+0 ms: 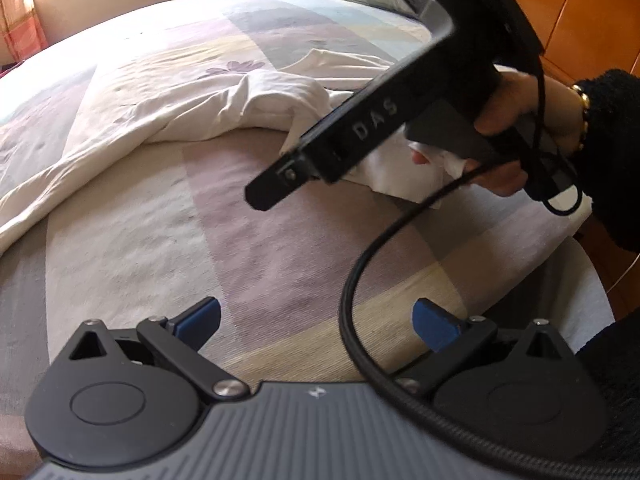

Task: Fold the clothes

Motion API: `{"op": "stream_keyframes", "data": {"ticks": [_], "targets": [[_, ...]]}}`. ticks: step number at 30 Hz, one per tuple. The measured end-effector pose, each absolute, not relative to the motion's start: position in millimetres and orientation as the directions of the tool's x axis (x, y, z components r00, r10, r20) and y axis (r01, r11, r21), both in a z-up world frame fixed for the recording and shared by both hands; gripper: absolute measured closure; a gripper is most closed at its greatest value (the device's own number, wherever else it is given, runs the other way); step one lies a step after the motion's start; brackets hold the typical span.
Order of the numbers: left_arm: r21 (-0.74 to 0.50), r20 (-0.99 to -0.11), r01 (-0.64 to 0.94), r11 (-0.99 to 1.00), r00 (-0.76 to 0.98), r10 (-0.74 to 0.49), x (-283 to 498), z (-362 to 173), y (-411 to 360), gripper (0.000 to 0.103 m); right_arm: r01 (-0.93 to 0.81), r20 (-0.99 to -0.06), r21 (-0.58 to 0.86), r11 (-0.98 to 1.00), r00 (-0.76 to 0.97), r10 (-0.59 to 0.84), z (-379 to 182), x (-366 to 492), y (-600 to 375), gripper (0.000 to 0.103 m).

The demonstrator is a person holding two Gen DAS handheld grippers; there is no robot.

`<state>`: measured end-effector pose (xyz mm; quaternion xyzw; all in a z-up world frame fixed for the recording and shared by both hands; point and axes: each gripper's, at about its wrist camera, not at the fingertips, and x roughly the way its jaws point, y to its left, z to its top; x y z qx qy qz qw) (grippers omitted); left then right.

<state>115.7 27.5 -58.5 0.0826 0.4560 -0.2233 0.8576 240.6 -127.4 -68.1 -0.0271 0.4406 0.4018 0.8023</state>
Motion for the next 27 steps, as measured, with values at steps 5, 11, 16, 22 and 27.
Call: {"op": "stream_keyframes", "data": {"ticks": [5, 11, 16, 22, 27], "targets": [[-0.069, -0.818, 0.470, 0.880, 0.478, -0.319, 116.5, -61.2, 28.8, 0.001, -0.628, -0.678, 0.289, 0.723, 0.399, 0.618, -39.7, 233.6, -156.9, 0.000], [-0.053, -0.826, 0.508, 0.860, 0.461, -0.323, 115.8, -64.4, 21.1, 0.001, -0.523, -0.661, 0.249, 0.815, 0.523, 0.538, -34.6, 242.8, -189.4, 0.000], [-0.050, -0.824, 0.511, 0.858, 0.465, -0.325, 112.9, -61.2, 20.2, 0.001, -0.531, -0.689, 0.275, 0.801, 0.473, 0.550, -60.7, 264.8, -177.0, 0.000], [-0.048, -0.820, 0.513, 0.857, 0.470, -0.327, 109.3, -57.1, 19.5, 0.001, -0.513, -0.729, 0.288, 0.808, 0.430, 0.533, -98.3, 295.9, -150.5, 0.000], [-0.047, -0.816, 0.547, 0.836, 0.462, -0.348, 104.3, -52.4, 16.4, 0.001, -0.571, -0.721, 0.330, 0.752, 0.362, 0.591, -99.2, 296.0, -140.5, 0.000]]}}
